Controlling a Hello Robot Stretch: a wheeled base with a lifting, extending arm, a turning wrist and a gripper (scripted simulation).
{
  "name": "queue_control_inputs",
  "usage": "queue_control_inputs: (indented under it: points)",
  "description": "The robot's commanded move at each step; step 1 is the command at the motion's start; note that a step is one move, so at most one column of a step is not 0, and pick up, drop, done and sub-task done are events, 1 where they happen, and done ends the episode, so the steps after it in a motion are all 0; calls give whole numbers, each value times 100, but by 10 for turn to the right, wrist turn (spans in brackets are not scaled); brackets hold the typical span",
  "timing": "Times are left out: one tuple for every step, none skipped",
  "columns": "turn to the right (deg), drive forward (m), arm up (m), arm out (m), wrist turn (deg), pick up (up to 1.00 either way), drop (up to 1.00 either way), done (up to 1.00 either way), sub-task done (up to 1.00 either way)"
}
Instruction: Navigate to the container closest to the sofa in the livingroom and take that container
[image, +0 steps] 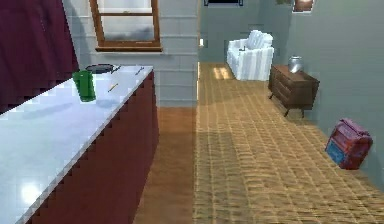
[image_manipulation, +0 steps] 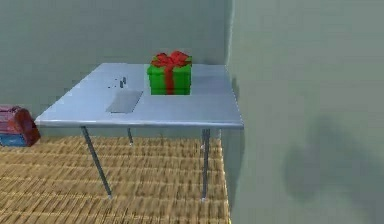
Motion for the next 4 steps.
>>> queue_control_inputs:
  points:
    - [0, 20, 0, 0, 0, 0, 0, 0, 0]
    - [450, 0, 0, 0, 0, 0, 0, 0, 0]
    - [390, 0, 0, 0, 0, 0, 0, 0, 0]
    - [0, 15, 0, 0, 0, 0, 0, 0, 0]
